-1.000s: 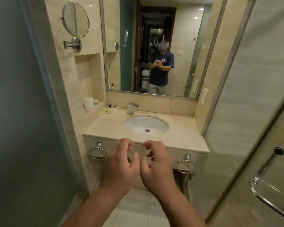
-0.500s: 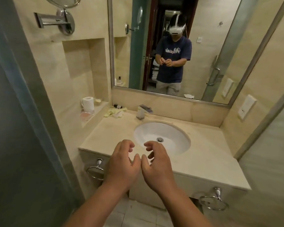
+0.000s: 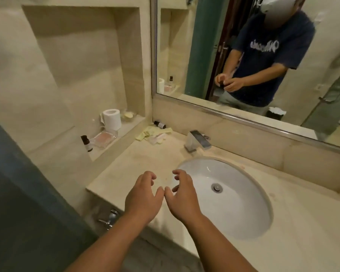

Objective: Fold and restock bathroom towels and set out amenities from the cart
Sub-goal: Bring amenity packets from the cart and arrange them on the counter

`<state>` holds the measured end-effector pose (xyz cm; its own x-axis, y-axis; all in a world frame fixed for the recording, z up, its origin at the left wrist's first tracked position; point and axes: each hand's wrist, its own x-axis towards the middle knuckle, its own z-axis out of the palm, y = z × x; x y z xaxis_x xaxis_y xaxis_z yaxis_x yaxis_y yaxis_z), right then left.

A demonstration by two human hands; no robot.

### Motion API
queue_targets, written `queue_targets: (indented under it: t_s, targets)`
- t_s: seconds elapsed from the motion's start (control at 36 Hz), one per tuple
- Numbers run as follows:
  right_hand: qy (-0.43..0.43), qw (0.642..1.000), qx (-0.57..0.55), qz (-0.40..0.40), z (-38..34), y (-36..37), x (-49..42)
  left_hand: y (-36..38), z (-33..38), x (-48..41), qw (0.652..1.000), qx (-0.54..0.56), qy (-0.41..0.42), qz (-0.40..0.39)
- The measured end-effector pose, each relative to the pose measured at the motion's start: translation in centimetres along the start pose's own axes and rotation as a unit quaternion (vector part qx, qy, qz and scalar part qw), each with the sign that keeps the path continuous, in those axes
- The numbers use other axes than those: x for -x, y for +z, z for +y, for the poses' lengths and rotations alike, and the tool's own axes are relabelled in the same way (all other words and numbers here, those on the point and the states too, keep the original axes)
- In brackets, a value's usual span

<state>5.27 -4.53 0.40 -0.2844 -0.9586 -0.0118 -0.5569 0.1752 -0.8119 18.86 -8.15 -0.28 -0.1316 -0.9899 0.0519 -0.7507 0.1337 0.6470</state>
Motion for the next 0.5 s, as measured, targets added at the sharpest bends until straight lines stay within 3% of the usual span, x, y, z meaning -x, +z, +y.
queue_targets:
  t_s: [0.33, 0.42, 0.5]
  targets:
    - [0.045, 0.998, -0.009, -0.051, 7.0, 8.6, -16.7, 10.5, -7.6, -14.7, 0.995, 0.048, -0.087, -0.019]
    - [0.052, 0.997, 0.004, -0.057, 8.4, 11.4, -19.4, 12.4, -9.9, -17.2, 0.994, 0.008, -0.104, 0.005]
    - [0.064, 0.998, 0.004, -0.026, 9.4, 13.5, -21.6, 14.2, -11.8, -19.7, 0.996, -0.02, -0.063, 0.067]
